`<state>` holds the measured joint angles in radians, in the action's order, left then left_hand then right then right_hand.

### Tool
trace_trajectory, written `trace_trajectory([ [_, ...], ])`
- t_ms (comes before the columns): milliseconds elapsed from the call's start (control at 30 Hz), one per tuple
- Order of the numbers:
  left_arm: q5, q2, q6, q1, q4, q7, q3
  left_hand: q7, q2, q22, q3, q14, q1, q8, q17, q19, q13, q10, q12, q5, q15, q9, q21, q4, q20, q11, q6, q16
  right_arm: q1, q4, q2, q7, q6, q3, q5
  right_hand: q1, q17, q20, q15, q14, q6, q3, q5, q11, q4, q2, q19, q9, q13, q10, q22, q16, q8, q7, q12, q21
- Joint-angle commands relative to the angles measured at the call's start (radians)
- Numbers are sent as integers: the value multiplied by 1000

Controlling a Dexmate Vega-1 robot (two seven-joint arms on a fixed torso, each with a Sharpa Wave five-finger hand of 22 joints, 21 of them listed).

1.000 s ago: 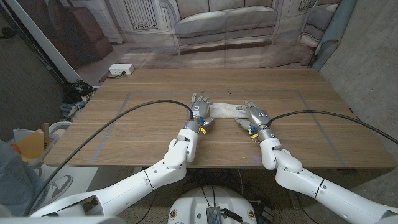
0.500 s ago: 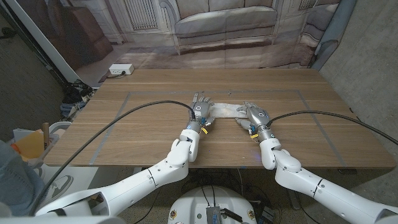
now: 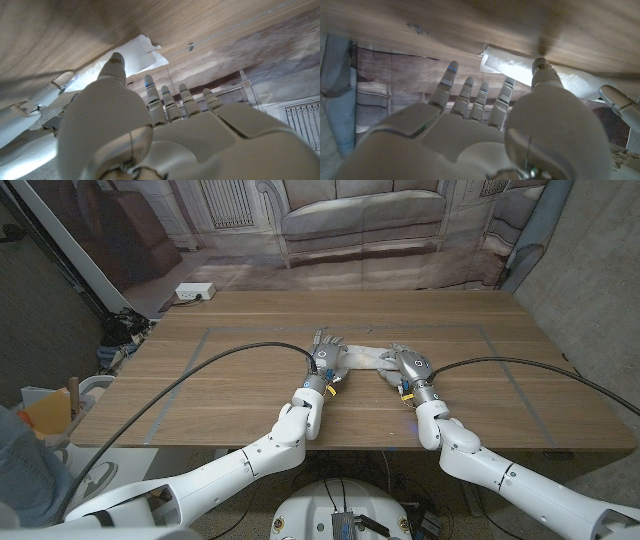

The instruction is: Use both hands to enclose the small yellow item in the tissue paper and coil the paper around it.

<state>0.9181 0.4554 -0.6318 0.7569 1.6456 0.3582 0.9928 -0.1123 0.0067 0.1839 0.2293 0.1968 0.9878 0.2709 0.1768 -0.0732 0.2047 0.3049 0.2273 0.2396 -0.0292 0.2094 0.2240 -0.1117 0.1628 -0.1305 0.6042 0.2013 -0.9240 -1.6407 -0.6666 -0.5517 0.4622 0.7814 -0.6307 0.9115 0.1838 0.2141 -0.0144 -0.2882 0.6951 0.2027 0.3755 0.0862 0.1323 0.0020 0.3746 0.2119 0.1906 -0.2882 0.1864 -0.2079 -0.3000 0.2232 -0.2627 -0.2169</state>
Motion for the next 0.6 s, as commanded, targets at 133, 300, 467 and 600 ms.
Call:
trace_trajectory([
  [133, -31, -6, -4, -9, -16, 33, 3, 7, 10, 2, 7, 14, 10, 16, 4, 11, 3, 19, 6, -3, -7, 2, -1, -5, 4, -1, 35, 0, 34, 38, 6, 2, -21, 12, 10, 11, 5, 4, 0, -13, 23, 4, 3, 4, -6, 5, 10, 1, 2, -16, 2, -1, -9, -2, -7, 3],
  [300, -39, -6, -2, -18, -28, 40, 3, 9, 11, 2, 8, 20, 14, 21, 4, 13, 3, 28, 7, -5, -8, 2, -2, -7, 2, -3, 52, 1, 41, 45, 9, 0, -24, 14, 10, 12, 6, 4, 0, -15, 32, 3, 3, 4, -6, 6, 10, 1, 2, -20, 2, 0, -10, -1, -8, 4],
  [467, -51, -8, 10, -25, -41, 55, 1, 20, 23, 2, 17, 38, 31, 32, 4, 27, 3, 57, 12, -7, -21, 1, 1, -12, 4, -13, 89, 3, 46, 63, 15, -24, -47, 14, 14, 15, 6, 3, -3, -30, 48, 4, 3, 6, -5, 9, 13, 1, 2, -35, 2, -2, -13, -1, -12, 3],
  [600, -64, -13, 20, -27, -53, 76, -1, 28, 41, 2, 26, 66, 39, 48, 5, 44, 3, 105, 20, -14, -34, 0, 3, -11, 3, -32, 139, 9, 49, 87, 23, -55, -77, 14, 20, 26, 5, 3, -14, -66, 92, 4, 4, 20, -2, 13, 29, 2, 2, -69, 3, -6, -23, -1, -21, 0],
])
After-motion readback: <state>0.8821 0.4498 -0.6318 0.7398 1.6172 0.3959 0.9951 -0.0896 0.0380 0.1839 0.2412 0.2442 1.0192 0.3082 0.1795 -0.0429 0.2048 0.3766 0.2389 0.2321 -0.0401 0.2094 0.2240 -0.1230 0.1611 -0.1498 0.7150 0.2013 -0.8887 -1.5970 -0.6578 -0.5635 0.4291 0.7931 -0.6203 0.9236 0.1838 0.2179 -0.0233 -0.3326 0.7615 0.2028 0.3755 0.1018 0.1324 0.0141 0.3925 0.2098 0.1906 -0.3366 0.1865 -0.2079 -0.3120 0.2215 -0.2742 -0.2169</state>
